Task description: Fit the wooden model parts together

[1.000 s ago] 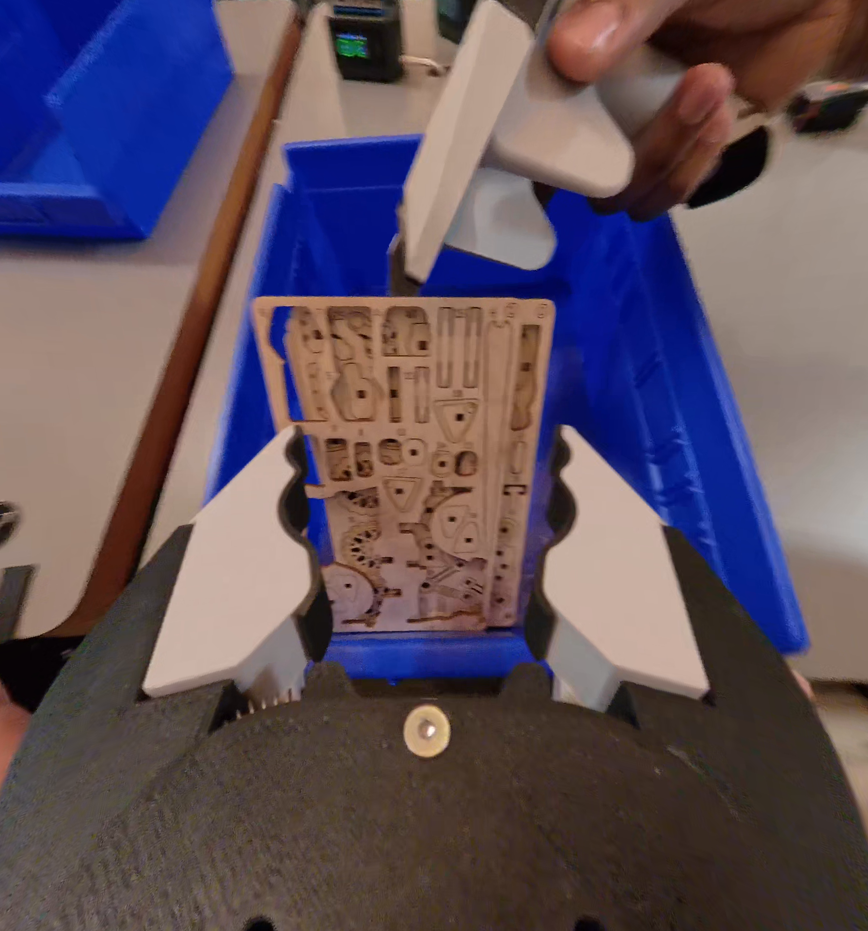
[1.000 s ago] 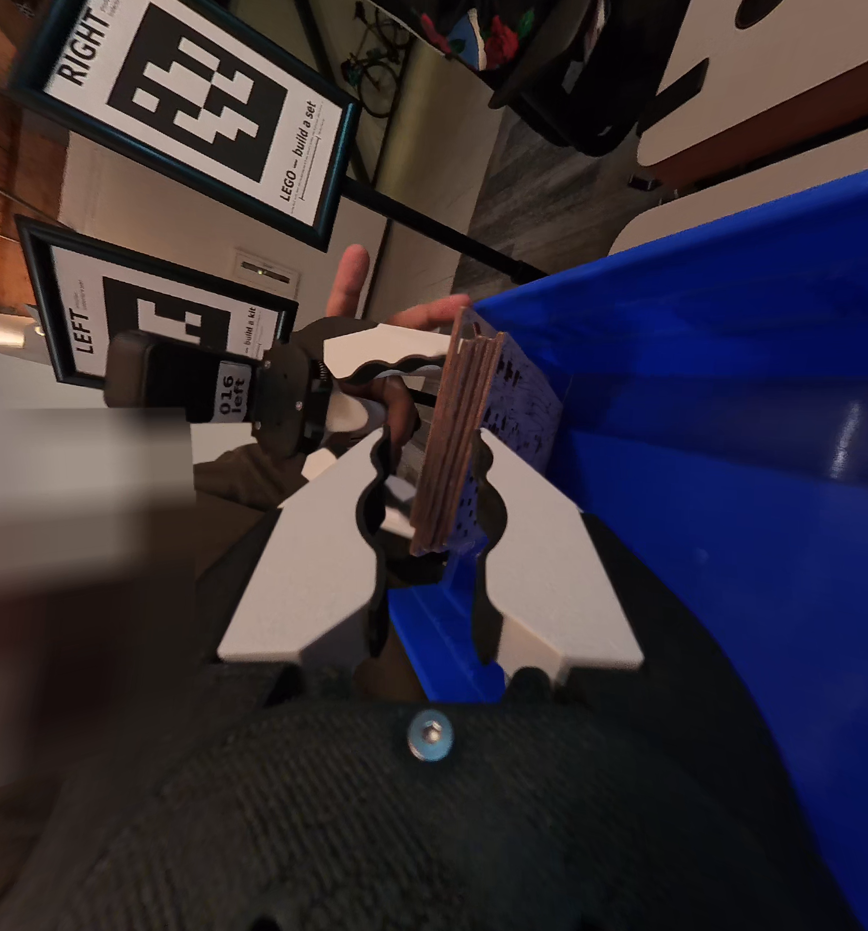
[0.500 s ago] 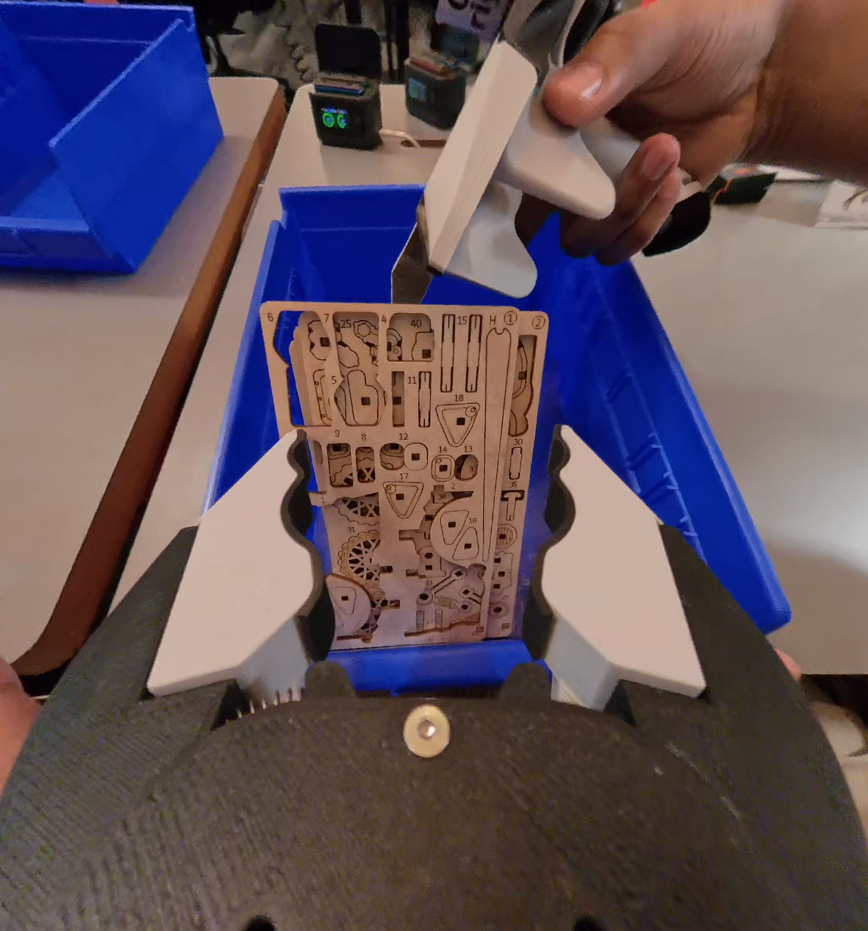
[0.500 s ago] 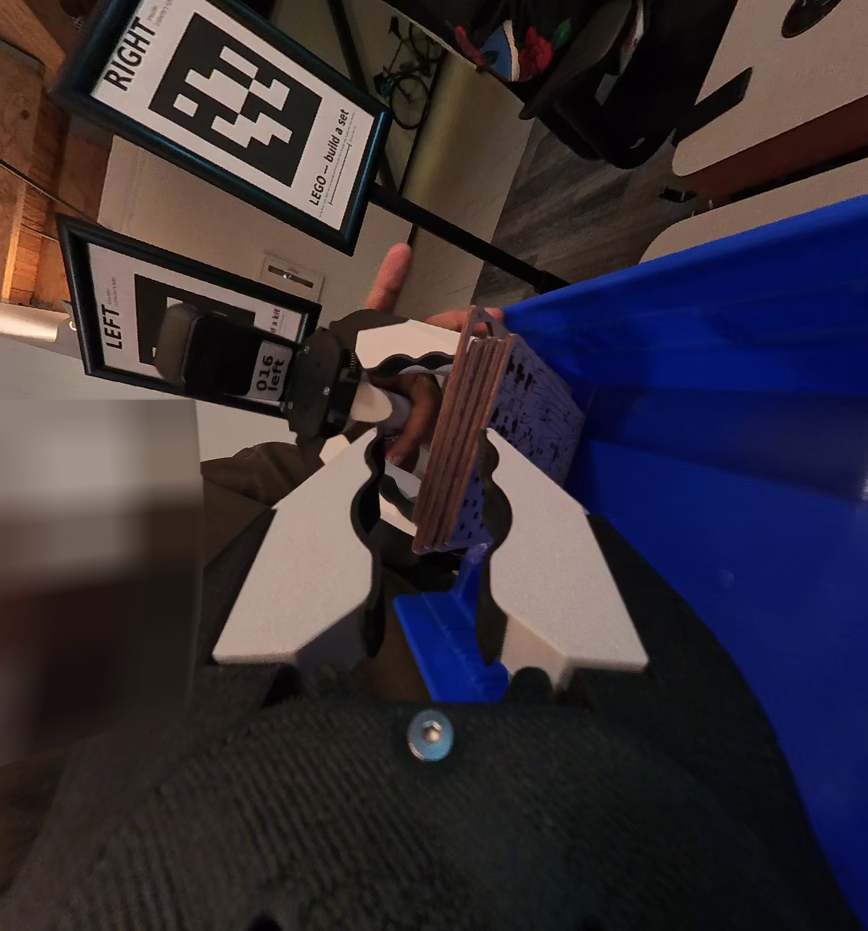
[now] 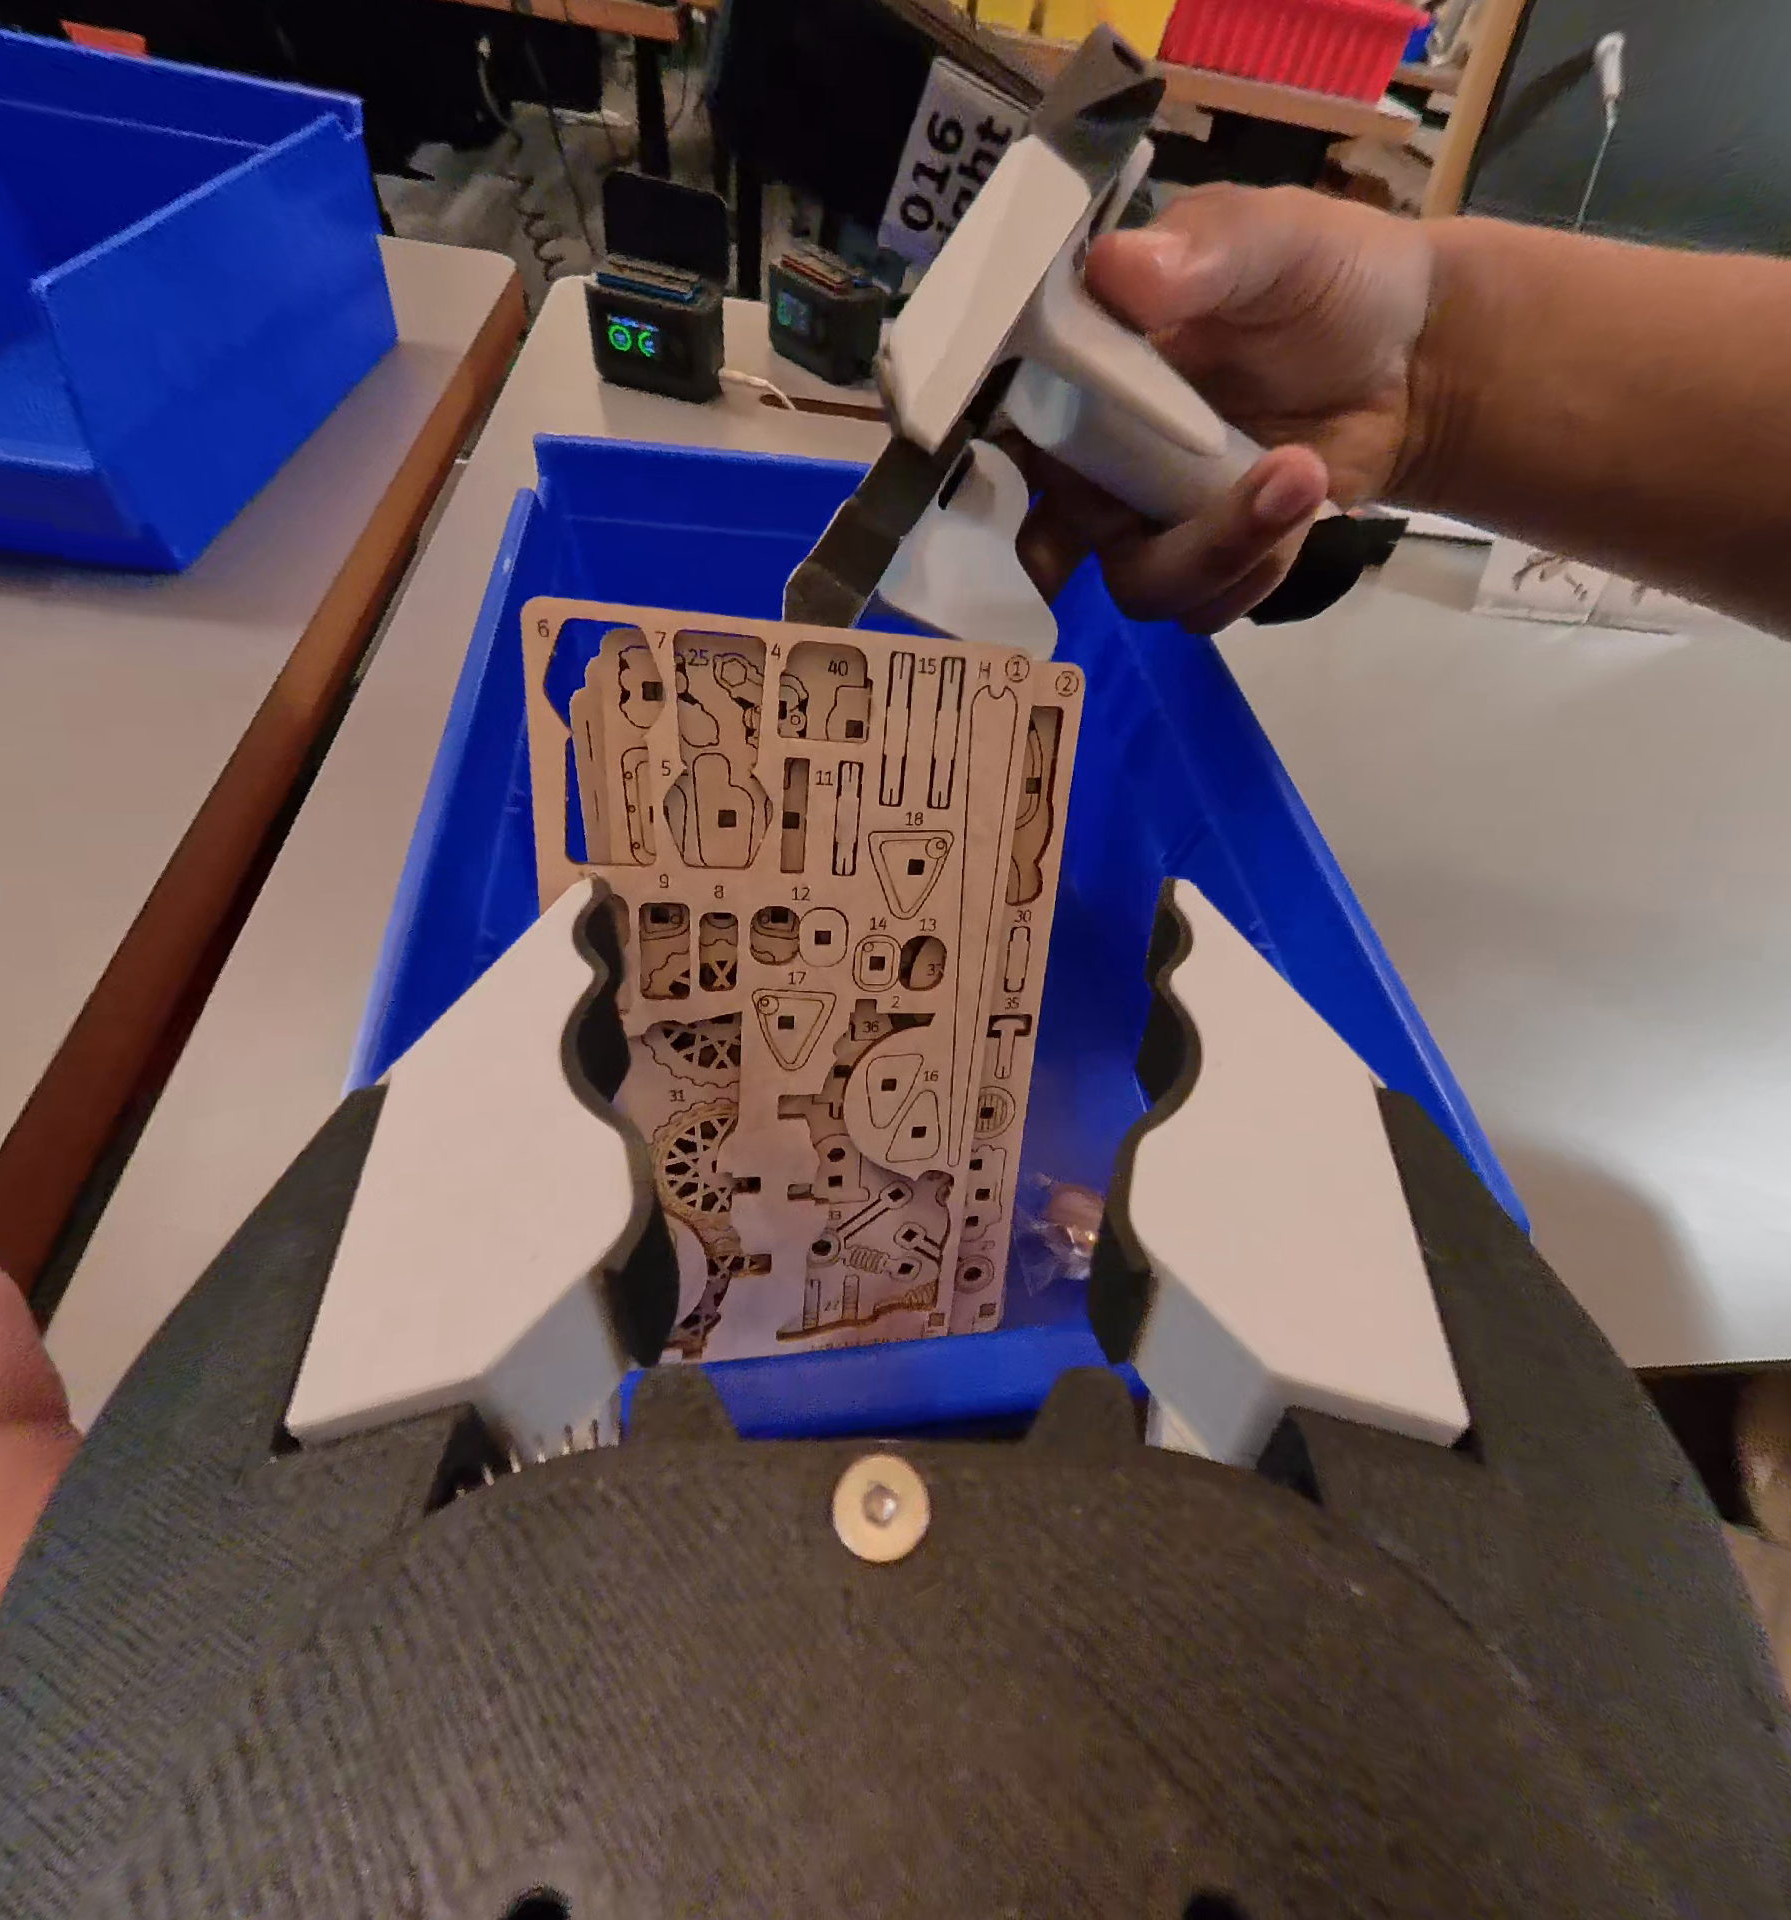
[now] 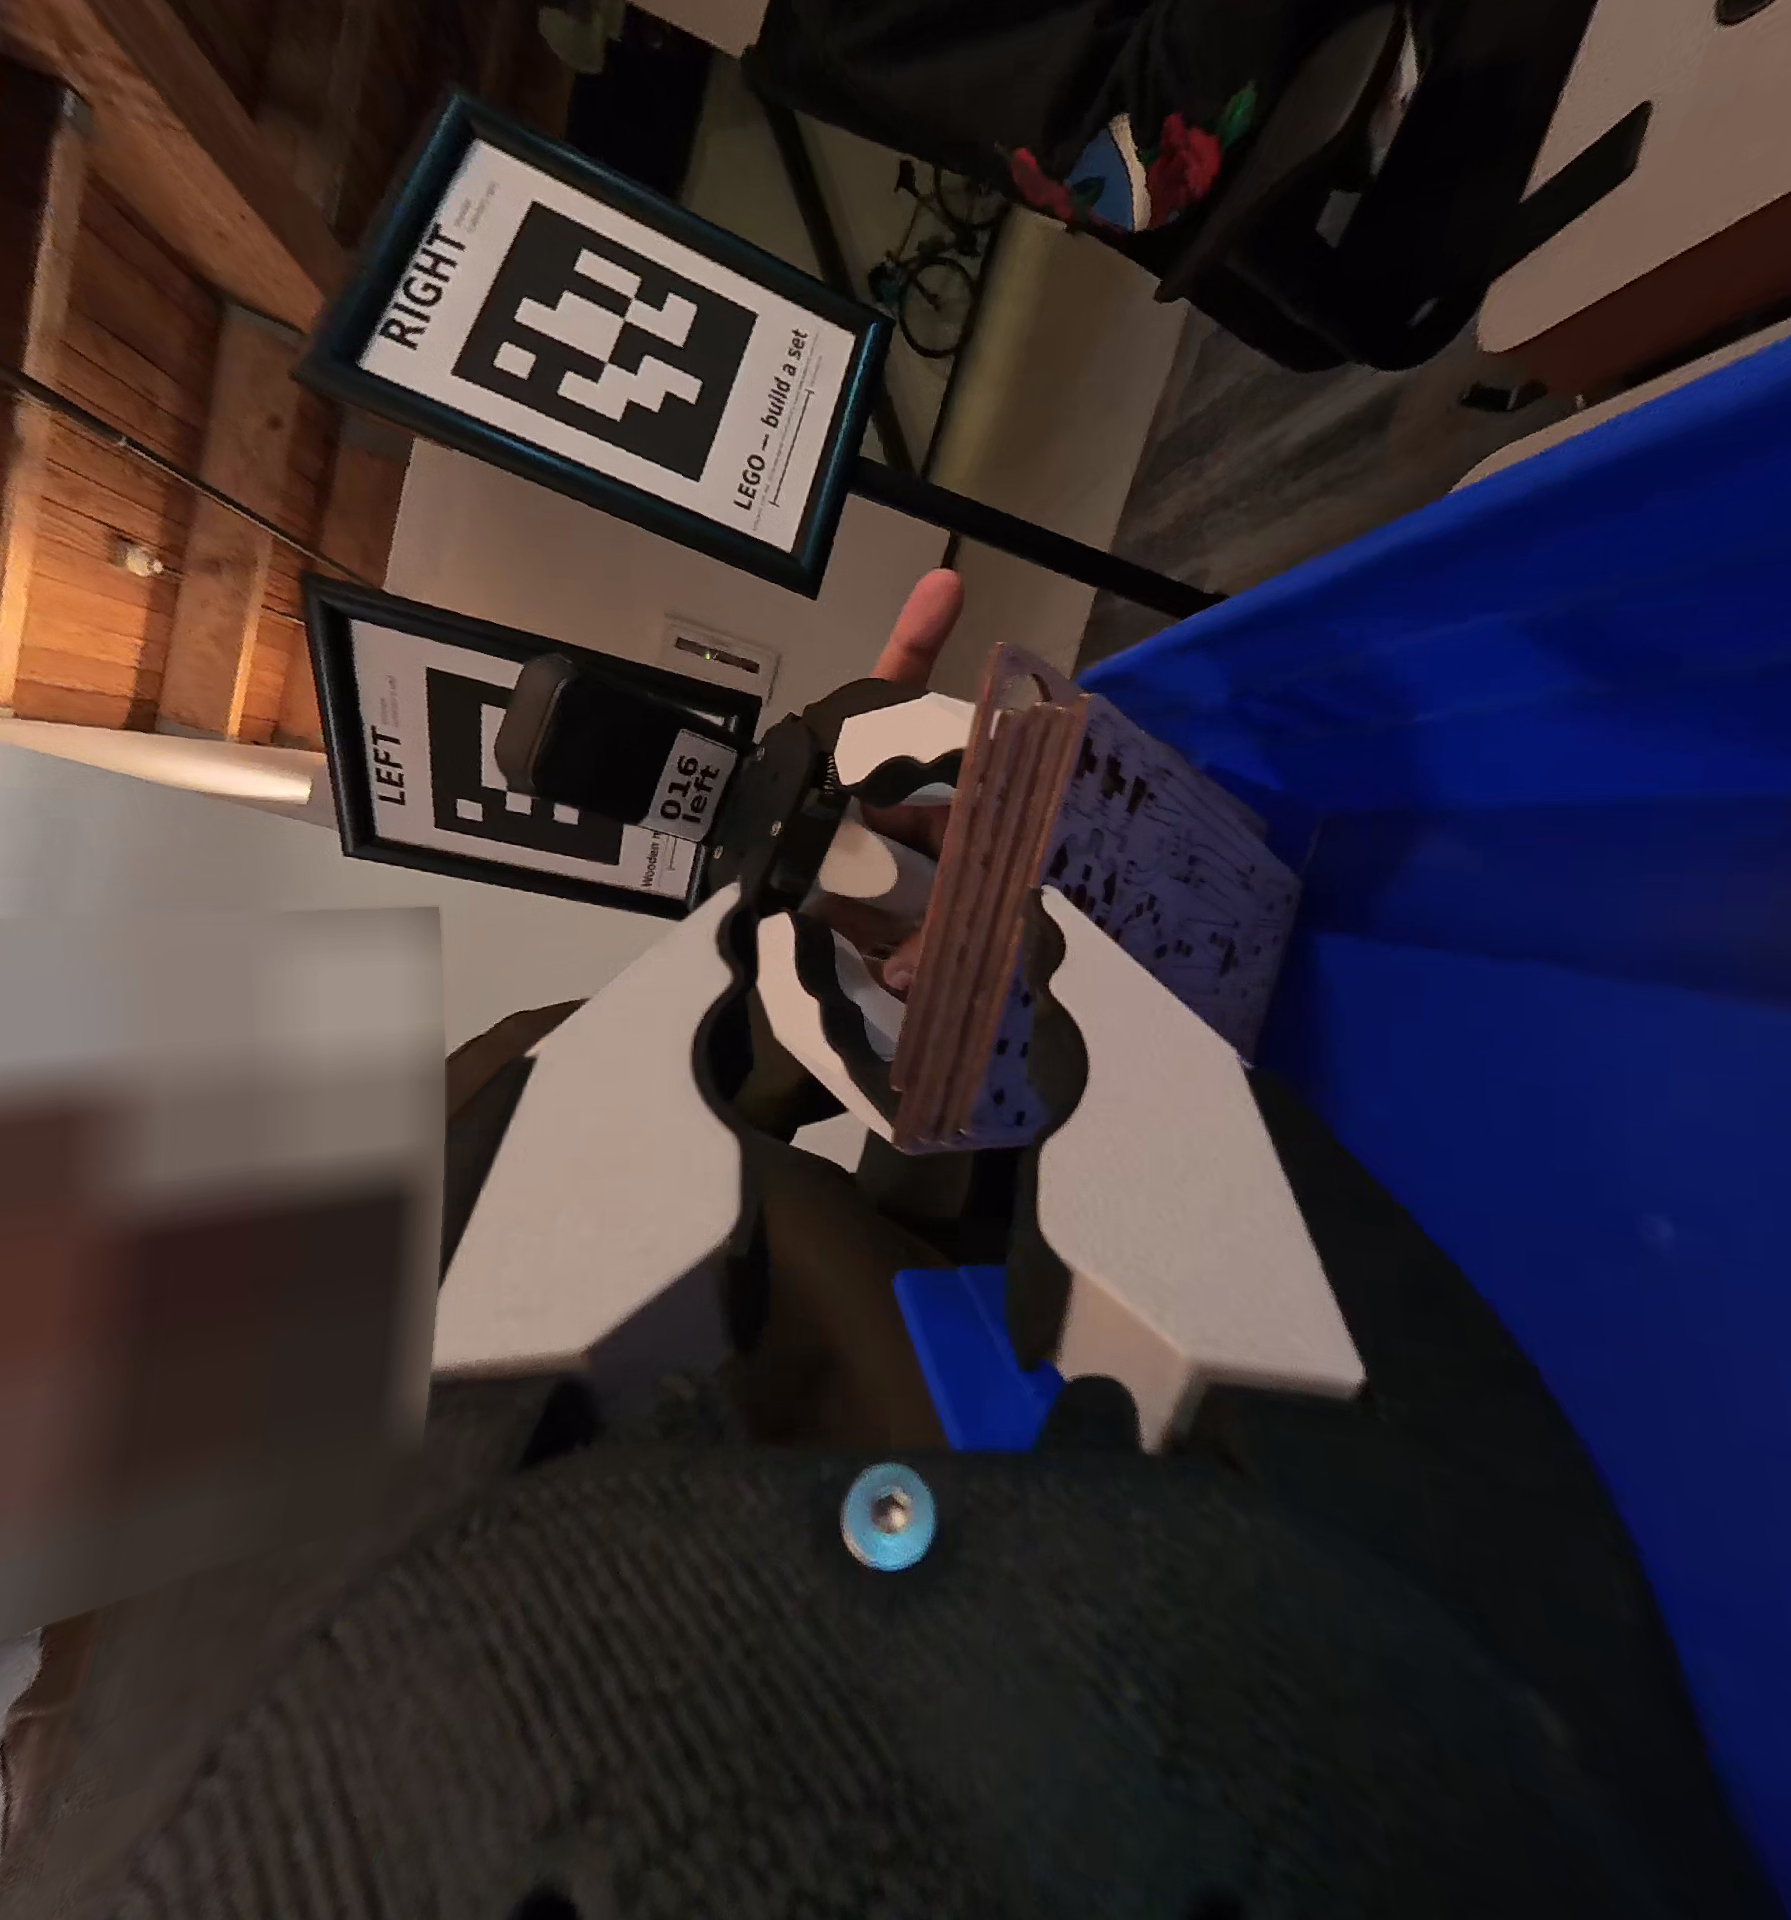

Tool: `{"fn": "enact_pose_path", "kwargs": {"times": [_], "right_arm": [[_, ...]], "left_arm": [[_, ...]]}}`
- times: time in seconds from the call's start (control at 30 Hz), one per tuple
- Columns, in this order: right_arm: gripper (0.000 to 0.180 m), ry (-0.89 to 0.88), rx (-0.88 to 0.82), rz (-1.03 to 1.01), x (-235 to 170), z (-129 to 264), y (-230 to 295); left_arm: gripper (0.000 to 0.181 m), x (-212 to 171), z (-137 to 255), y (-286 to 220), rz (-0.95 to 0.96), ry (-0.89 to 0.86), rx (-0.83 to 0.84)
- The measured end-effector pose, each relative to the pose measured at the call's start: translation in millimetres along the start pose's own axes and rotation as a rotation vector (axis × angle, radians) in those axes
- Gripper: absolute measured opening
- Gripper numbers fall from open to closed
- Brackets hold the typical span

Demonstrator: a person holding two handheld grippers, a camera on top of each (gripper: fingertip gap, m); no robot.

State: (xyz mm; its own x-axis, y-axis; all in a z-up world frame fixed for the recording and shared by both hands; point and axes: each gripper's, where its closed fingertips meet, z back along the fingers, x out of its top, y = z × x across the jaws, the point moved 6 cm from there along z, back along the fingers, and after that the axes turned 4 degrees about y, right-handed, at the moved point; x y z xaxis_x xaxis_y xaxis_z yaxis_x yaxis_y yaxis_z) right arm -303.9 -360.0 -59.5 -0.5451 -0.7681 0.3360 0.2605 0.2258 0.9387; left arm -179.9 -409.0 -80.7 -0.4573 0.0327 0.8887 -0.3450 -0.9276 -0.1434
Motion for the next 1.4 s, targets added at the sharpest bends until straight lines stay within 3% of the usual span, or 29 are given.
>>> {"fn": "enact_pose_path", "kwargs": {"times": [0.13,0.27,0.5,0.77,0.9,1.07,1.17,1.23,1.4], "right_arm": [[0.040,-0.006,-0.074,0.048,-1,0,-5],[0.051,-0.002,-0.121,0.087,-2,1,-5],[0.057,-0.023,0.001,-0.043,-5,3,-10],[0.059,0.004,-0.133,-0.054,-6,1,-20],[0.062,0.052,-0.285,0.031,-6,0,-26],[0.040,0.090,-0.214,0.079,-9,-3,-14],[0.031,0.085,-0.257,0.098,-9,-4,-18],[0.033,0.088,-0.318,0.112,-8,-3,-22],[0.062,0.236,-0.625,0.192,-20,-3,-40]], "left_arm": [[0.098,-5,-1,1,0.022,-0.014,-0.011],[0.096,-11,-5,3,0.016,-0.030,-0.020],[0.084,-18,-4,7,0.015,-0.122,-0.039],[0.083,-23,-7,9,0.001,-0.143,-0.043],[0.082,-20,-4,10,0.017,-0.181,-0.058],[0.079,-20,-3,10,0.018,-0.203,-0.063],[0.079,-20,-3,9,0.015,-0.211,-0.070],[0.078,-20,-2,9,0.013,-0.216,-0.071],[0.077,-20,-1,10,0.025,-0.241,-0.081]]}}
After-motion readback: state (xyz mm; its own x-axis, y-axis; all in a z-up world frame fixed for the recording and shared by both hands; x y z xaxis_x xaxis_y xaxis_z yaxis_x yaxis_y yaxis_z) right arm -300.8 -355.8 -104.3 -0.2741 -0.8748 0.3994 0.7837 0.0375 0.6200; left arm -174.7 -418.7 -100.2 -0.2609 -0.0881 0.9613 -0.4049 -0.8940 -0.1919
